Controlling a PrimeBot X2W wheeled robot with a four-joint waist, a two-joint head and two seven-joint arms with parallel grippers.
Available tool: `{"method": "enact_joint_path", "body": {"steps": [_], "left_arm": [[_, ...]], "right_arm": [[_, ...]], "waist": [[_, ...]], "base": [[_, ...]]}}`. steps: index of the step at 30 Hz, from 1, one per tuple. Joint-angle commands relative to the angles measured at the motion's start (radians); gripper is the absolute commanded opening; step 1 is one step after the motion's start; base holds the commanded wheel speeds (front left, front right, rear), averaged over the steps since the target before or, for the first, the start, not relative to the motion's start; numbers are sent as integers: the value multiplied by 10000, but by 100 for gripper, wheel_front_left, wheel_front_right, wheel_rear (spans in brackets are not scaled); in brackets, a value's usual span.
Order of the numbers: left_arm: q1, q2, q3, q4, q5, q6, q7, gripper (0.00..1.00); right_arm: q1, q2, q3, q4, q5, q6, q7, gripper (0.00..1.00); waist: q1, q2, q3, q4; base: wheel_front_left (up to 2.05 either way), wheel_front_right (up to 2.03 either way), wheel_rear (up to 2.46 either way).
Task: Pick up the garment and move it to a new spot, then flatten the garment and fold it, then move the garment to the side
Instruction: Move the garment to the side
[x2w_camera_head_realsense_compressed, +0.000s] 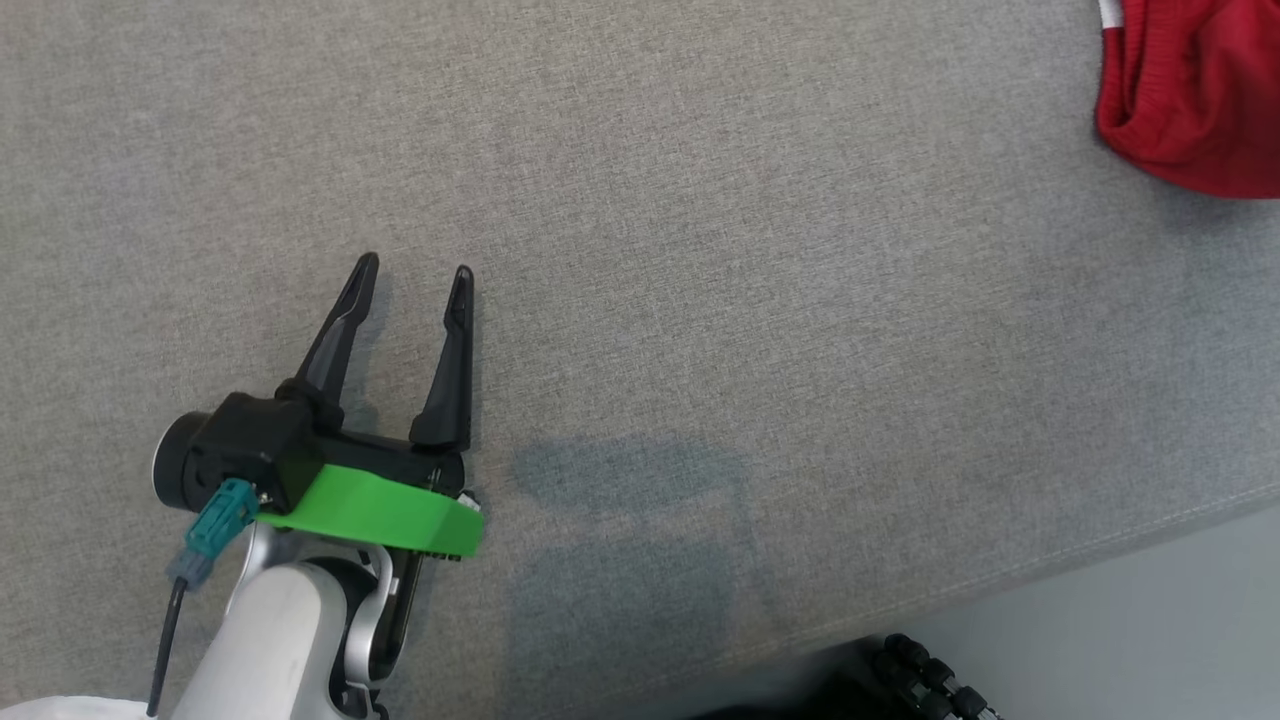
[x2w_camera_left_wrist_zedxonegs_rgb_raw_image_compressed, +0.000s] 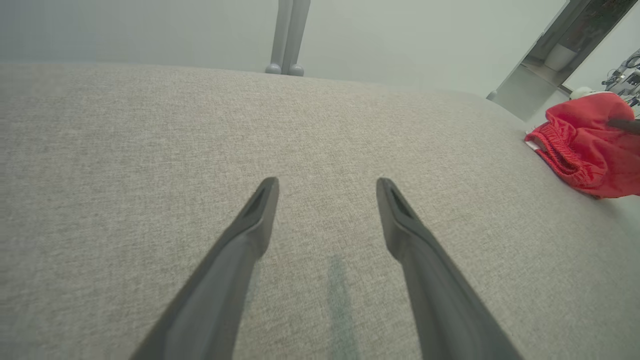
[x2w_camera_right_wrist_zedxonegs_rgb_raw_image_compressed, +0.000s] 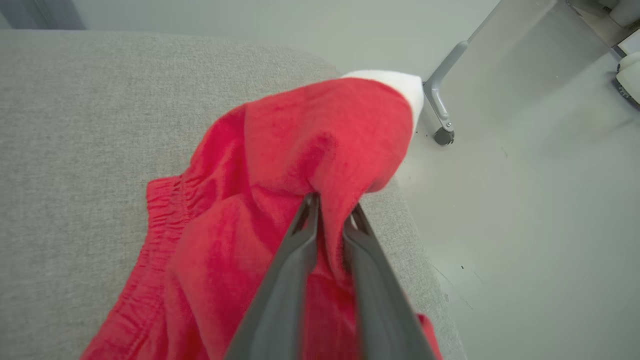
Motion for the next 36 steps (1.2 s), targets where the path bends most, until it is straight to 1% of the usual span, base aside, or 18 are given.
{"method": "enact_joint_path", "body": {"steps": [1,3,7,11,15,21,28,33,36], "left_arm": [[20,91,24,-75,46,55,24,100],[59,93,-3,-114,51,83,25,100],[110,89,-69,-163,49,105,56,100],[141,100,-112,-184,7,116,54,100],[158,98,-130,-131,-55,124,19,100],[193,82,-121,-37,-136,141,-43,100],[220,-6,-32,258,-333,128,-265,100],[210,-127,120,651,-580,133,-518,100],[257,-159,302,886,-732,217,-687,100]], "right_arm": [[-124,39,-35,161,-178,-1,-117,100],[-45,27,-128,317,-329,-3,-124,100],[174,-197,-375,444,-712,-3,3,100],[465,-571,-777,457,-1131,-3,169,100],[756,-590,-1279,448,-1603,-3,126,100],[832,-291,-1792,452,-2278,-3,-171,100],[454,347,-1837,288,-2819,-3,-643,100],[646,689,-1690,-531,-2816,-3,-793,100],[971,827,-1695,-1392,-2703,-3,-820,100]], "waist": [[-1,-1,62,58],[-1,-1,58,58],[-1,-1,46,36],[-1,-1,30,12],[-1,-1,-38,3],[-1,-1,-284,4],[-1,-1,-936,61],[-1,-1,-1639,209],[-1,-1,-2071,298]], "base": [[0,0,0],[0,0,0],[0,0,0],[0,0,0],[0,0,0],[0,0,0],[0,0,0],[0,0,0],[0,0,0]]}}
